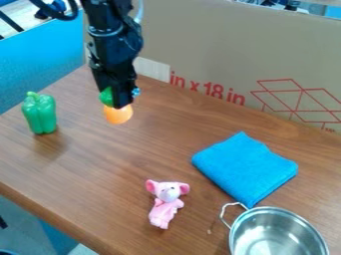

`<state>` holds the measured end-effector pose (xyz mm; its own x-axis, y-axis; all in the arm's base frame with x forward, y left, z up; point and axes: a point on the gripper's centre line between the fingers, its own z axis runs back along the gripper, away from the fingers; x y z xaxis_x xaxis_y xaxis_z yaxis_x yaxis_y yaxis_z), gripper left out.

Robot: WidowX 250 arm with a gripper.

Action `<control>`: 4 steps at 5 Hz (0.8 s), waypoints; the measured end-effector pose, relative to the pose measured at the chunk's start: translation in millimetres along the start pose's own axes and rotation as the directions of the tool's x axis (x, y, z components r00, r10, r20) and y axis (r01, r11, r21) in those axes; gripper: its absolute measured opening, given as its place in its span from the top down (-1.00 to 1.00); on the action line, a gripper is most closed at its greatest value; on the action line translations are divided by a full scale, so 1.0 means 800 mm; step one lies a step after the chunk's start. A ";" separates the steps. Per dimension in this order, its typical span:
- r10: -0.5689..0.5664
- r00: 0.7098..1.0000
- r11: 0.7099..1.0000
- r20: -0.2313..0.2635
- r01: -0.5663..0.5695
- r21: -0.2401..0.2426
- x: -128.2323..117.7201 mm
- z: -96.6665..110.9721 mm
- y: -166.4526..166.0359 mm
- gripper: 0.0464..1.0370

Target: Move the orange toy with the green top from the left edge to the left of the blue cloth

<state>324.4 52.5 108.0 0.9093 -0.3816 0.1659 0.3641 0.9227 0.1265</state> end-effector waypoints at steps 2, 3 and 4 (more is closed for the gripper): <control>-0.144 0.988 0.990 -0.056 0.143 -0.008 0.031 -0.028 -0.036 -0.18; -0.194 0.979 0.981 -0.069 0.194 -0.007 0.038 -0.042 -0.051 -0.18; -0.234 0.970 0.972 -0.071 0.235 0.000 0.046 -0.058 -0.059 -0.18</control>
<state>350.5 -2.3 62.7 0.8108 -0.5820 0.0623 0.5672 0.8075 0.1623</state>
